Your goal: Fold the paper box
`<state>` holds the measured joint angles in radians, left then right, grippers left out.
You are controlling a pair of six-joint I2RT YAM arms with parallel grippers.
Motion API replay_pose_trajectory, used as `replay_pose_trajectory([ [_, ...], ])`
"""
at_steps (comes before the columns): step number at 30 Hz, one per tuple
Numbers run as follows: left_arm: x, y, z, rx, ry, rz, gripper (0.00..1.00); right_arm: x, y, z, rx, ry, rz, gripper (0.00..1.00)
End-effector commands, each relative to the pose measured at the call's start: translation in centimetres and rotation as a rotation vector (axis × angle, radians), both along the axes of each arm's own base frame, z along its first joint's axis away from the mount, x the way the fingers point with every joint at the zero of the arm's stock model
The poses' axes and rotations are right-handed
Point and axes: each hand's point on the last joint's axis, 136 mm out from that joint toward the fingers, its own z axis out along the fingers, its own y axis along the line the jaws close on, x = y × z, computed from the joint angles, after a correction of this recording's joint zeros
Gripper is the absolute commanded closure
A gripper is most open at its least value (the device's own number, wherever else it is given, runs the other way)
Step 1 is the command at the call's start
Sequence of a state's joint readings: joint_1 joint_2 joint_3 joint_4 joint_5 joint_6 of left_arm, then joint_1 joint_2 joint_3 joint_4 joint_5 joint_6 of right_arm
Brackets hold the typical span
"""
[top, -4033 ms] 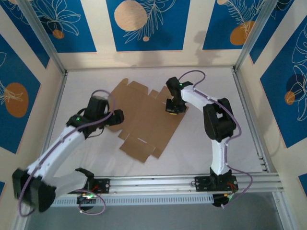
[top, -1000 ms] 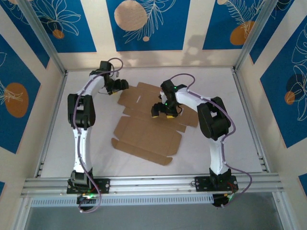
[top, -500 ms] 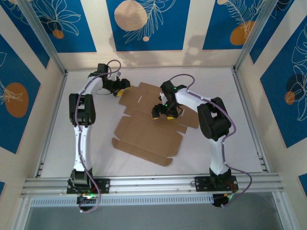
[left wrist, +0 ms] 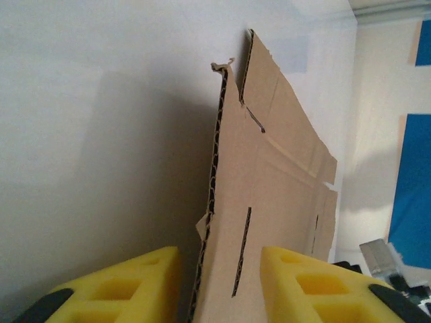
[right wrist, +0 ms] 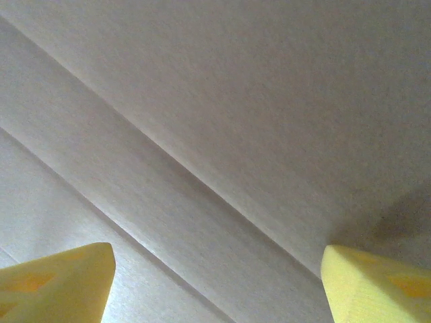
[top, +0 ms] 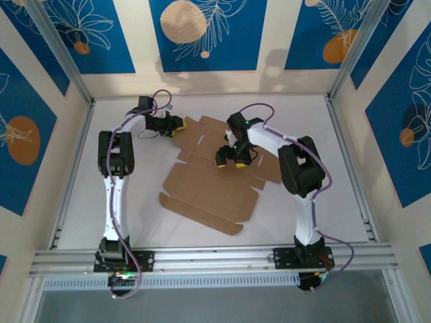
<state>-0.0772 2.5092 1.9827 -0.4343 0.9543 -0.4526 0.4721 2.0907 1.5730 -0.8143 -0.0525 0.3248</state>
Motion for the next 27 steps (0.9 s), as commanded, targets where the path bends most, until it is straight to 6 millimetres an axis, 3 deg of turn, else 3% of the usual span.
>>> replay_pose_trajectory([
  [1, -0.9, -1.1, 2.4, -0.059, -0.047, -0.06, 0.64, 0.6, 0.5, 2.1, 0.022, -0.037, 0.031, 0.2],
  [5, -0.8, -1.6, 3.4, -0.044, -0.102, -0.073, 0.67, 1.2, 0.3, 2.9, 0.006, -0.068, 0.036, 0.21],
  [8, -0.6, -0.6, 4.0, 0.085, -0.164, -0.055, 0.83, 1.9, -0.2, 4.7, 0.0, -0.124, 0.025, 0.22],
  [11, -0.8, 0.2, 6.0, 0.182, -0.261, -0.043, 0.9, 3.3, -0.8, 8.5, 0.041, -0.205, -0.02, 0.23],
  [14, -0.8, 0.5, 8.6, 0.16, -0.39, 0.019, 0.92, 5.0, -1.8, 13.0, 0.056, -0.314, -0.091, 0.24],
  [16, -1.3, 0.8, 11.3, 0.129, -0.585, 0.09, 0.97, 5.9, -2.1, 15.8, 0.087, -0.386, -0.096, 0.23],
  [17, -1.6, 0.9, 12.5, 0.124, -0.691, 0.122, 0.99, 6.1, -1.9, 17.0, 0.112, -0.421, -0.075, 0.27],
  [20, -3.9, 1.3, 16.5, 0.072, -0.987, 0.166, 1.0, 7.5, -2.4, 20.6, 0.102, -0.584, -0.031, 0.27],
  [24, -5.9, 0.4, 18.8, -0.007, -1.103, 0.103, 0.99, 8.4, -1.0, 25.7, 0.104, -0.909, 0.188, 0.24],
  [27, -7.5, 0.3, 20.4, -0.025, -1.226, 0.104, 1.0, 7.9, 0.5, 27.1, 0.037, -1.056, 0.43, 0.21],
])
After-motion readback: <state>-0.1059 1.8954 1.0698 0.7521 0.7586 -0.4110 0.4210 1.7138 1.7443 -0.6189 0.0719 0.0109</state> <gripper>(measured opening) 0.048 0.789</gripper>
